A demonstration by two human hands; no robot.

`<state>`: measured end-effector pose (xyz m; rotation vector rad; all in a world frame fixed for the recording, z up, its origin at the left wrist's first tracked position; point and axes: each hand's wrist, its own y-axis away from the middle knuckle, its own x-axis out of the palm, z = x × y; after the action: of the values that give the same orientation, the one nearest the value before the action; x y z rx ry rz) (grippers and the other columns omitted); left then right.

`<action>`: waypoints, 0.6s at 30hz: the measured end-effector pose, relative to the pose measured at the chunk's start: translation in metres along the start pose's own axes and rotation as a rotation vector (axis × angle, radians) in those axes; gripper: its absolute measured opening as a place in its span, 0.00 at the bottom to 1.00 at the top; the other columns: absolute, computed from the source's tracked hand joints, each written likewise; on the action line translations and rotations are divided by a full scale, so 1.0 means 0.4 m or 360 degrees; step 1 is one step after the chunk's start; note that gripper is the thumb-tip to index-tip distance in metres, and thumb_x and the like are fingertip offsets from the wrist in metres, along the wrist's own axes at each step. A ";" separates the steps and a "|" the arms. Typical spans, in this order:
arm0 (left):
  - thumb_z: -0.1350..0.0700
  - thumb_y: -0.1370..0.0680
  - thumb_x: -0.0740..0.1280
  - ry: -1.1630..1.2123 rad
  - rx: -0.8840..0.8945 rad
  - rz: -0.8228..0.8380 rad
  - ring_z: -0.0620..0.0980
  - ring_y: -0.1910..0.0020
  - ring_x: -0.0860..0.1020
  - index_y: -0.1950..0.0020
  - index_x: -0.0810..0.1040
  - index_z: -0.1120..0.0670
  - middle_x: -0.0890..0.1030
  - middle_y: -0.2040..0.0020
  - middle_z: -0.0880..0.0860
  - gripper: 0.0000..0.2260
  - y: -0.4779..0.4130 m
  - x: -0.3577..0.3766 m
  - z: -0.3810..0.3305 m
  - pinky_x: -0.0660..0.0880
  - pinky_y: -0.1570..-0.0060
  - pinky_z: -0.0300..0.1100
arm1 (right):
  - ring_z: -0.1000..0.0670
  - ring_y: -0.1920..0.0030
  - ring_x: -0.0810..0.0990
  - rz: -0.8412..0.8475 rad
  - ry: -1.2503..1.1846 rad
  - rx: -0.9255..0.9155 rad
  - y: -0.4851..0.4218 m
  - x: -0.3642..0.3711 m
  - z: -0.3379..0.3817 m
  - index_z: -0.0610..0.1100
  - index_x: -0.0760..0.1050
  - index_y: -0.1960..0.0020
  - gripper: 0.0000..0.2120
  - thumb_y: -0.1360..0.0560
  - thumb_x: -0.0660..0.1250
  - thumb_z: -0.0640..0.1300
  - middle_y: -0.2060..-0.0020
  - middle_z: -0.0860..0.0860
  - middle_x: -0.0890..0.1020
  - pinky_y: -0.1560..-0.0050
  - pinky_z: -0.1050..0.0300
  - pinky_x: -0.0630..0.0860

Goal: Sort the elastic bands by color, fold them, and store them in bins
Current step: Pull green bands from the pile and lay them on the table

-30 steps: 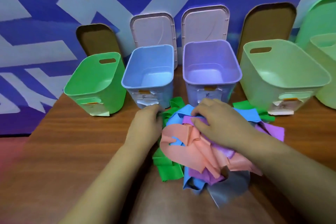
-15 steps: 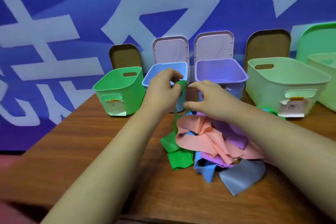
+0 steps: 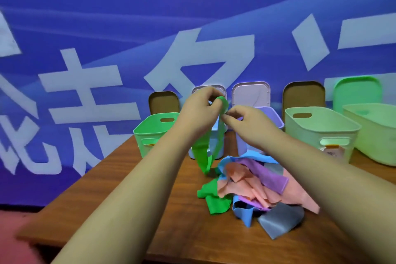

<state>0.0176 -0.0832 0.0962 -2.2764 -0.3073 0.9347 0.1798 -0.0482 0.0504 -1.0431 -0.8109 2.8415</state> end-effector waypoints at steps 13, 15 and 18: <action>0.44 0.20 0.64 0.0249 -0.0212 -0.0002 0.52 0.63 0.77 0.51 0.80 0.53 0.80 0.61 0.53 0.14 -0.029 -0.073 0.003 0.76 0.61 0.47 | 0.45 0.49 0.85 0.0493 -0.0805 0.0228 0.023 -0.064 0.087 0.37 0.82 0.43 0.16 0.15 0.65 0.51 0.48 0.41 0.88 0.31 0.39 0.76; 0.45 0.19 0.66 0.0602 -0.0396 0.0038 0.51 0.70 0.71 0.53 0.78 0.55 0.74 0.66 0.53 0.13 -0.027 -0.084 0.002 0.70 0.70 0.41 | 0.43 0.47 0.83 0.0565 -0.0929 0.0187 0.040 -0.064 0.067 0.33 0.80 0.40 0.19 0.16 0.66 0.50 0.43 0.33 0.84 0.30 0.36 0.74; 0.47 0.20 0.68 0.0785 -0.0541 0.0030 0.50 0.71 0.70 0.57 0.74 0.51 0.70 0.69 0.49 0.11 -0.029 -0.095 0.018 0.67 0.70 0.38 | 0.40 0.47 0.81 0.0727 -0.0994 0.0160 0.064 -0.061 0.041 0.35 0.79 0.41 0.19 0.22 0.73 0.50 0.40 0.30 0.81 0.38 0.39 0.74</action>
<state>-0.0146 -0.0876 0.1204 -2.7304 -0.2377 0.3178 0.1929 -0.0823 0.0637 -0.3392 -0.4633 3.6237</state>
